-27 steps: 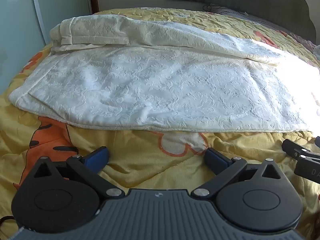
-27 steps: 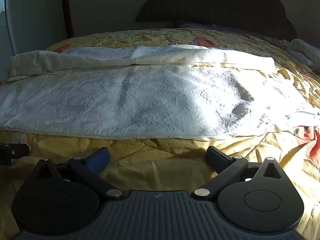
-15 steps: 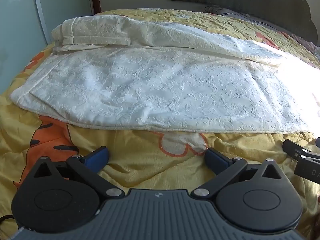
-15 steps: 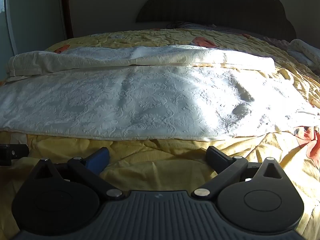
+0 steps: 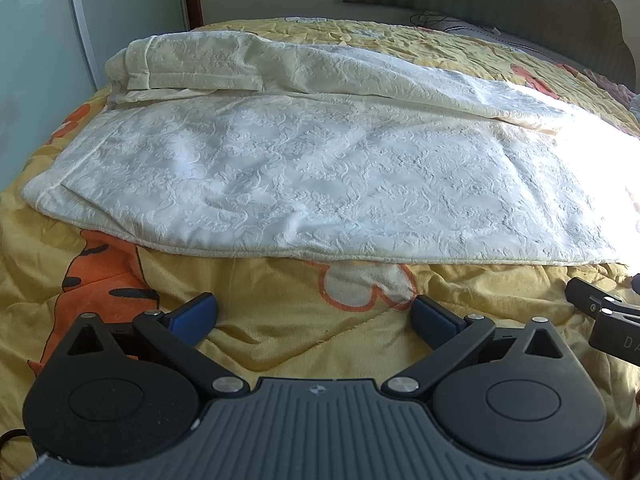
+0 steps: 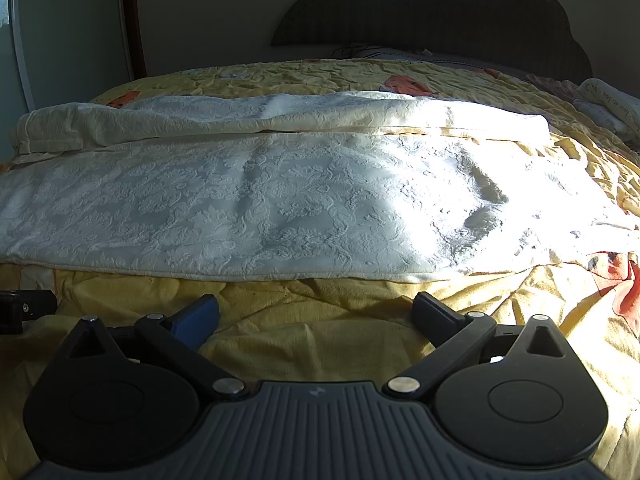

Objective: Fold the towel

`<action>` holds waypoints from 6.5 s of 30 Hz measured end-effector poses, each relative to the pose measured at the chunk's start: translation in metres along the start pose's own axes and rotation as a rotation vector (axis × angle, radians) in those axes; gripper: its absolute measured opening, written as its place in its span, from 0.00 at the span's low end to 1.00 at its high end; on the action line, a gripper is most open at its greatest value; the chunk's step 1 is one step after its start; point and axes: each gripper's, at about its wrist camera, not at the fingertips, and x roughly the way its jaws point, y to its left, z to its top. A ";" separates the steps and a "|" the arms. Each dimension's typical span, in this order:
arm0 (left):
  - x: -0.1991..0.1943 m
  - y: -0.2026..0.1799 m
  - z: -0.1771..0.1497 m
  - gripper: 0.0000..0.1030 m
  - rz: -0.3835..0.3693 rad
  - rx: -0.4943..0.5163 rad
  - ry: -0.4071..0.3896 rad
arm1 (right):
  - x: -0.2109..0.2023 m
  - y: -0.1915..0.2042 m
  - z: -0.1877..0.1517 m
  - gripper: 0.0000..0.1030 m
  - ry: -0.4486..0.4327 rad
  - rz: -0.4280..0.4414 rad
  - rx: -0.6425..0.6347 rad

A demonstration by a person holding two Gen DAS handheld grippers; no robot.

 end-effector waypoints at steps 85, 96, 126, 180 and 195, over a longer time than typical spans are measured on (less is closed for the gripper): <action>-0.062 0.085 0.037 1.00 0.038 -0.016 -0.356 | -0.051 -0.058 0.065 1.00 -0.160 0.060 -0.101; 0.029 0.240 0.231 0.99 -0.112 -0.318 -0.336 | -0.007 -0.074 0.190 1.00 -0.291 0.364 -0.011; 0.112 0.233 0.268 0.10 -0.450 0.154 -0.385 | 0.209 0.026 0.290 1.00 0.113 0.775 -0.410; -0.019 0.301 -0.022 0.91 -0.584 -0.986 -0.188 | 0.076 0.044 0.198 0.07 0.151 0.823 -0.464; -0.004 0.283 0.038 0.09 -0.391 -0.777 -0.156 | 0.037 0.032 0.179 0.07 0.106 0.798 -0.462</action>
